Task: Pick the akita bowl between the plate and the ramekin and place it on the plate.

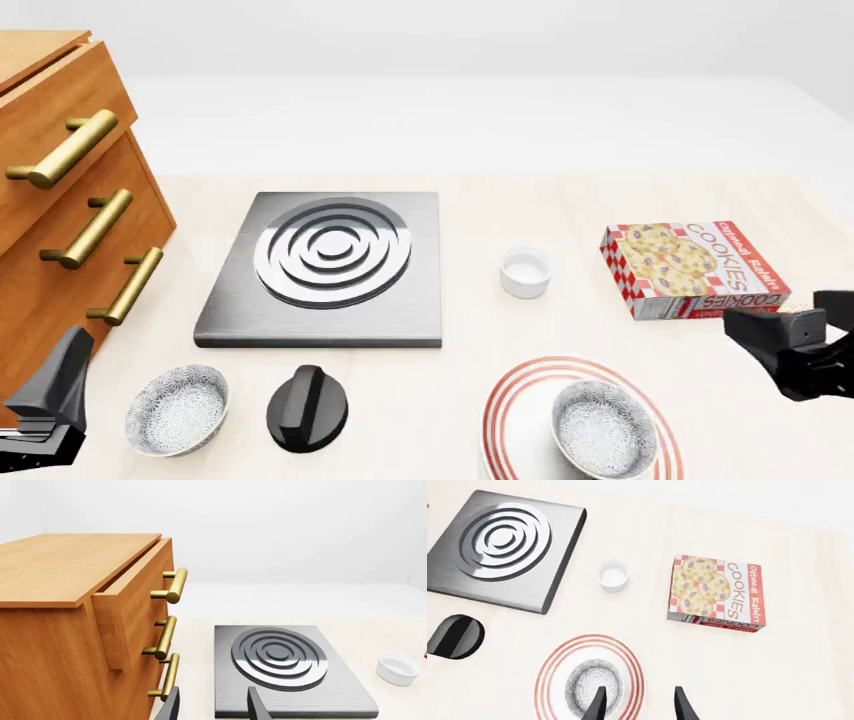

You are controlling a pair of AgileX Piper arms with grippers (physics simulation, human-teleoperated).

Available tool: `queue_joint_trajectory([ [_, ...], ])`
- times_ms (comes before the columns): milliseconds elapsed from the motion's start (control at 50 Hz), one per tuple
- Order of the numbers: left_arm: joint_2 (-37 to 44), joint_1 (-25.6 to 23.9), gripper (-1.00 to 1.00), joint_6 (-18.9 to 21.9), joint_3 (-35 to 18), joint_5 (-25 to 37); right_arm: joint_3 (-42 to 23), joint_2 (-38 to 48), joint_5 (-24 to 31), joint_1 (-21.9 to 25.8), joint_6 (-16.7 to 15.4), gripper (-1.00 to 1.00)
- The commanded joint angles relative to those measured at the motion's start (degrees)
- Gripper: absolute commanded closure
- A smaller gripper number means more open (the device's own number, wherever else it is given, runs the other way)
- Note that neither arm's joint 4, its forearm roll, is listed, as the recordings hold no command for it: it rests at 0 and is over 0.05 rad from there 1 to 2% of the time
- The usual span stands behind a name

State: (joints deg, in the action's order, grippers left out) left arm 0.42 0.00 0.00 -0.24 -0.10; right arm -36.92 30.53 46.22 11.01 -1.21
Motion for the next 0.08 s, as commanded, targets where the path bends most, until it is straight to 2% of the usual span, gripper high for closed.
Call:
queue_joint_trajectory([
  [20,0.0,0.0,-1.00,0.0,0.0,0.0,-1.9,-2.5,1.9,-1.5,-2.0,-1.00],
  [80,0.0,0.0,-1.00,0.0,0.0,0.0,-2.3,-2.6,2.3,-1.6,-2.0,-1.00],
])
